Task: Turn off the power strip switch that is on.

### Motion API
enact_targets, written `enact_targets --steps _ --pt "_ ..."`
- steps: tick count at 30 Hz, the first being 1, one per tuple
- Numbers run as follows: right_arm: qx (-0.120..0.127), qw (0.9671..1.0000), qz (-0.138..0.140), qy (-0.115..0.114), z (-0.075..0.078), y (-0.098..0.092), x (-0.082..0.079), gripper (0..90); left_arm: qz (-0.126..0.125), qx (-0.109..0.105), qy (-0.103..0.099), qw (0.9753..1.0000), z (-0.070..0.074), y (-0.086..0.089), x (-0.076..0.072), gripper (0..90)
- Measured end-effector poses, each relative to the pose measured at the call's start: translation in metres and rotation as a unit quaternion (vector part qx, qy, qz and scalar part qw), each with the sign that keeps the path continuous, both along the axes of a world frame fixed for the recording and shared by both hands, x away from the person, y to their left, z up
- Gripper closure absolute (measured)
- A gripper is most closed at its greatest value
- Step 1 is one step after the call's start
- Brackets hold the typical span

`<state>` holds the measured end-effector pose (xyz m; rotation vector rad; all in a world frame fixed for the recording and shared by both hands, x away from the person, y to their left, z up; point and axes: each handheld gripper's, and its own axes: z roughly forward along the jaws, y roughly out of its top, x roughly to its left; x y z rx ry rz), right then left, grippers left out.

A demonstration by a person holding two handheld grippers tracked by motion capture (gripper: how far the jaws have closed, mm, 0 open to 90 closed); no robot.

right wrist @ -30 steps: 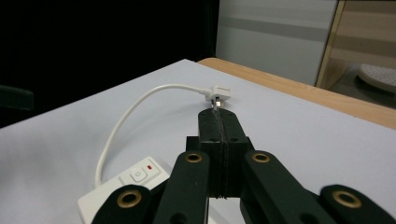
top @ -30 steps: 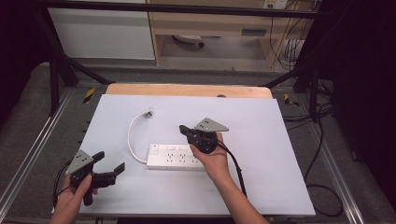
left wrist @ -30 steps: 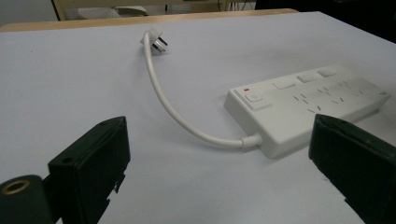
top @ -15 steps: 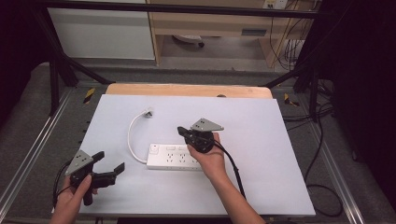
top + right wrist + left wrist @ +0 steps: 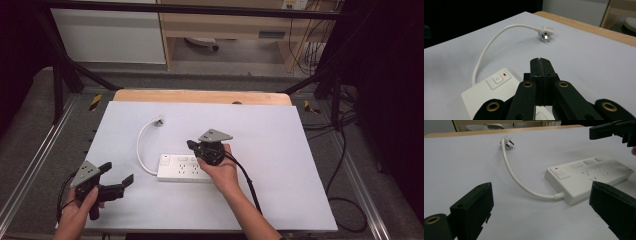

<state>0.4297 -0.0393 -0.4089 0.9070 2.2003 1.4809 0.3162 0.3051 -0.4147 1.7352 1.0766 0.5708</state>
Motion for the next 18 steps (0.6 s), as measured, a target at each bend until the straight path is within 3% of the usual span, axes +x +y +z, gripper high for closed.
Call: enact_targets --steps 7,18 --pt "-0.009 0.9997 -0.001 0.021 -0.004 0.0 0.005 90.0 0.0 0.001 0.0 1.0 0.0 0.0 0.0 5.4" --pt "-0.034 0.9988 0.01 0.035 -0.011 0.006 0.004 90.0 0.0 0.0 0.0 1.0 0.0 0.0 0.0 5.4"
